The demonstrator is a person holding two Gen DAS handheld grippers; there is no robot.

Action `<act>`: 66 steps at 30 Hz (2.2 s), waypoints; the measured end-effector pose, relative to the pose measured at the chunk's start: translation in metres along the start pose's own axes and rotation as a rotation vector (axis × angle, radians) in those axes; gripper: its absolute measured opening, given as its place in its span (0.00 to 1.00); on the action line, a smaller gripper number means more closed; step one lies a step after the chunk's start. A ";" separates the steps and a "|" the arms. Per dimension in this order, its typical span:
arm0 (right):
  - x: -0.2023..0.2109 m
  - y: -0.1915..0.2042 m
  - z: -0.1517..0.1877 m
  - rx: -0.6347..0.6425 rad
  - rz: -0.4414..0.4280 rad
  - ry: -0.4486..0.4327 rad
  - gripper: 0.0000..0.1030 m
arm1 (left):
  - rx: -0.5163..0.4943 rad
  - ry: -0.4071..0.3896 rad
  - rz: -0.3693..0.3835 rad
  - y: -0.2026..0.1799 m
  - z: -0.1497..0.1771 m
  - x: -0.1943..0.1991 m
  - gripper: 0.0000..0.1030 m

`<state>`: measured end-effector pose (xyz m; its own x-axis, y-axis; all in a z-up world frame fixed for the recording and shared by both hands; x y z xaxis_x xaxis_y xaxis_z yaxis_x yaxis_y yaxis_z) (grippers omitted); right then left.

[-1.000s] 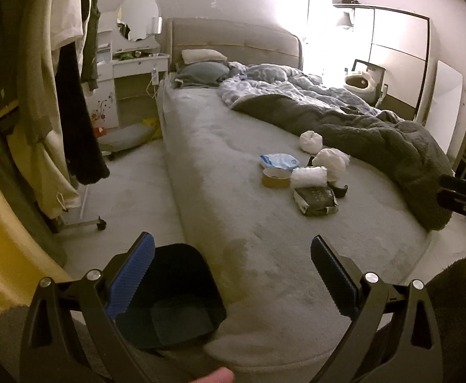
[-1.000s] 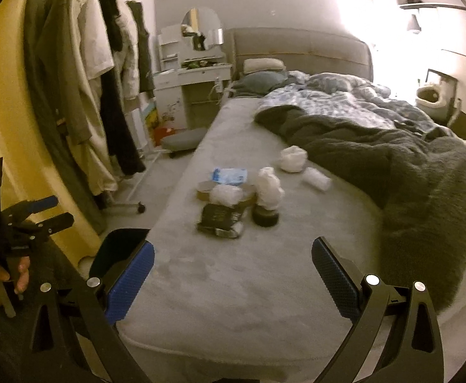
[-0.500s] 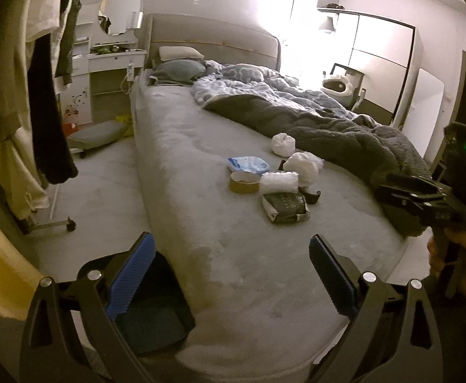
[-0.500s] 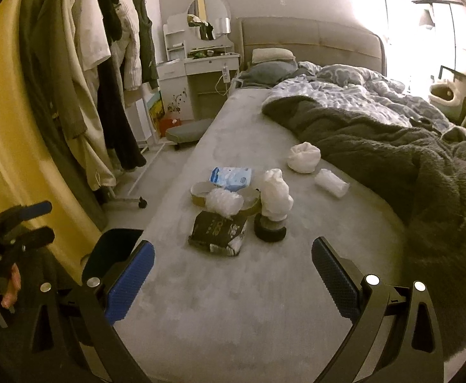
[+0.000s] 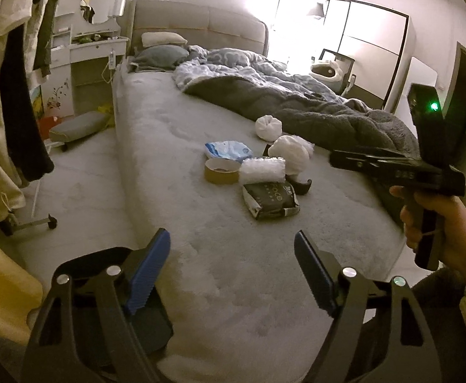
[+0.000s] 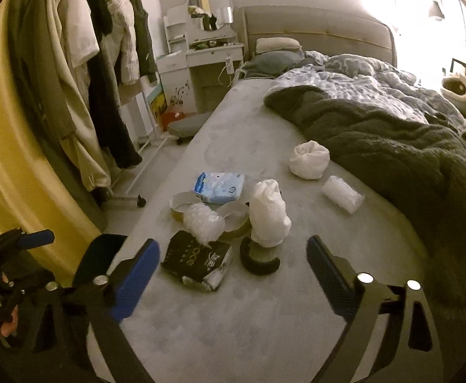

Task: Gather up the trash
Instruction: 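Move both tools toward the trash items on the bed, then grasp the black Face packet with the left tool while the right tool grasps the white rolled tissue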

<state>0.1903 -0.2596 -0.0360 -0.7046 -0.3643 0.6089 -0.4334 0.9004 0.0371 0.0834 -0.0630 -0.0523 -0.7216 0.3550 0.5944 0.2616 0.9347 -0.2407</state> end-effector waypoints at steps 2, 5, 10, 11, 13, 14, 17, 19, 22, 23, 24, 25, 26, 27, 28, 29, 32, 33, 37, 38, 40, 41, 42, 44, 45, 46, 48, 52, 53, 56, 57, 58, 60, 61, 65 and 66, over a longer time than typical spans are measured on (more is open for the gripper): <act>-0.007 -0.001 -0.003 0.004 -0.007 0.007 0.86 | -0.002 0.012 0.005 -0.001 0.000 -0.008 0.80; -0.021 -0.003 -0.007 0.024 0.000 0.017 0.81 | -0.014 0.033 0.017 -0.007 0.002 -0.020 0.80; -0.037 -0.004 -0.011 0.045 -0.011 0.039 0.72 | -0.008 0.067 0.043 -0.016 0.004 -0.036 0.79; -0.040 -0.005 -0.012 0.048 -0.012 0.042 0.71 | -0.007 0.071 0.045 -0.018 0.003 -0.040 0.79; -0.045 -0.006 -0.014 0.048 -0.017 0.052 0.69 | -0.010 0.075 0.048 -0.021 0.002 -0.046 0.79; -0.048 -0.008 -0.015 0.048 -0.018 0.056 0.67 | -0.012 0.076 0.049 -0.023 0.002 -0.049 0.79; -0.055 -0.010 -0.016 0.050 -0.018 0.071 0.66 | -0.024 0.086 0.054 -0.029 -0.002 -0.064 0.77; -0.060 -0.013 -0.016 0.045 -0.017 0.079 0.65 | -0.038 0.092 0.049 -0.033 -0.005 -0.075 0.76; -0.066 -0.018 -0.017 0.043 -0.013 0.087 0.63 | -0.030 0.103 0.051 -0.036 -0.007 -0.088 0.76; -0.067 -0.019 -0.017 0.044 -0.013 0.088 0.63 | -0.023 0.106 0.055 -0.037 -0.008 -0.092 0.76; -0.070 -0.021 -0.017 0.044 -0.013 0.092 0.62 | -0.018 0.108 0.057 -0.038 -0.008 -0.095 0.76; -0.072 -0.022 -0.017 0.044 -0.012 0.095 0.60 | -0.015 0.109 0.057 -0.039 -0.009 -0.097 0.76; -0.073 -0.024 -0.017 0.044 -0.011 0.097 0.59 | -0.013 0.111 0.058 -0.040 -0.010 -0.099 0.75; -0.075 -0.025 -0.017 0.044 -0.013 0.099 0.59 | -0.012 0.113 0.057 -0.042 -0.011 -0.103 0.75; -0.077 -0.027 -0.017 0.043 -0.016 0.102 0.59 | -0.013 0.115 0.056 -0.043 -0.012 -0.105 0.75; -0.079 -0.027 -0.017 0.045 -0.018 0.105 0.59 | -0.015 0.120 0.047 -0.044 -0.013 -0.109 0.75; -0.083 -0.029 -0.019 0.052 -0.022 0.109 0.58 | -0.007 0.128 0.026 -0.046 -0.014 -0.117 0.76; -0.084 -0.031 -0.018 0.052 -0.023 0.110 0.58 | -0.003 0.131 0.012 -0.046 -0.014 -0.119 0.76; -0.091 -0.034 -0.018 0.046 -0.032 0.124 0.56 | 0.022 0.143 -0.012 -0.046 -0.015 -0.129 0.79; -0.093 -0.034 -0.017 0.045 -0.033 0.129 0.56 | 0.035 0.145 -0.008 -0.047 -0.015 -0.131 0.80; -0.097 -0.035 -0.016 0.049 -0.039 0.141 0.54 | 0.035 0.142 -0.014 -0.048 -0.016 -0.134 0.83; -0.098 -0.034 -0.016 0.051 -0.041 0.146 0.52 | 0.034 0.139 -0.021 -0.050 -0.017 -0.136 0.85; -0.100 -0.034 -0.015 0.054 -0.044 0.151 0.51 | 0.036 0.138 -0.026 -0.051 -0.017 -0.138 0.86; -0.103 -0.033 -0.015 0.061 -0.047 0.158 0.45 | 0.050 0.139 -0.023 -0.052 -0.018 -0.142 0.86; -0.104 -0.033 -0.014 0.065 -0.044 0.162 0.44 | 0.052 0.141 -0.027 -0.053 -0.018 -0.145 0.87; -0.105 -0.034 -0.013 0.067 -0.041 0.163 0.40 | 0.050 0.141 -0.034 -0.053 -0.019 -0.147 0.87; -0.105 -0.036 -0.013 0.058 -0.043 0.160 0.37 | 0.049 0.141 -0.047 -0.053 -0.019 -0.151 0.87; -0.103 -0.040 -0.012 0.043 -0.048 0.154 0.34 | 0.071 0.151 -0.059 -0.050 -0.021 -0.159 0.85; -0.103 -0.042 -0.012 0.036 -0.053 0.153 0.33 | 0.071 0.154 -0.064 -0.049 -0.021 -0.160 0.85; -0.099 -0.047 -0.012 0.009 -0.062 0.141 0.33 | 0.078 0.164 -0.080 -0.047 -0.023 -0.165 0.80; -0.097 -0.049 -0.012 0.003 -0.061 0.137 0.33 | 0.082 0.171 -0.088 -0.045 -0.023 -0.166 0.77; -0.095 -0.051 -0.012 -0.003 -0.061 0.132 0.33 | 0.084 0.177 -0.096 -0.044 -0.023 -0.168 0.76; -0.092 -0.057 -0.013 -0.017 -0.063 0.123 0.33 | 0.084 0.181 -0.099 -0.043 -0.022 -0.169 0.76; -0.090 -0.058 -0.013 -0.021 -0.062 0.120 0.33 | 0.080 0.183 -0.100 -0.043 -0.022 -0.170 0.76; -0.086 -0.061 -0.013 -0.025 -0.057 0.116 0.33 | 0.063 0.185 -0.104 -0.044 -0.022 -0.170 0.72; -0.085 -0.061 -0.014 -0.024 -0.056 0.116 0.33 | 0.061 0.185 -0.101 -0.044 -0.022 -0.169 0.72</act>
<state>0.2848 -0.2798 -0.0788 -0.6096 -0.3853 0.6927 -0.4556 0.8855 0.0916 0.2078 -0.1637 -0.1252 -0.6111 0.2622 0.7469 0.1508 0.9648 -0.2153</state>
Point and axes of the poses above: each gripper's, at about its wrist camera, not at the fingertips, and x roughly against the way its jaws point, y to its left, z to its underside, the point moved 3 cm from there along -x, roughly the way its jaws point, and after that the axes turned 6 degrees about z, right-handed, at the moved point
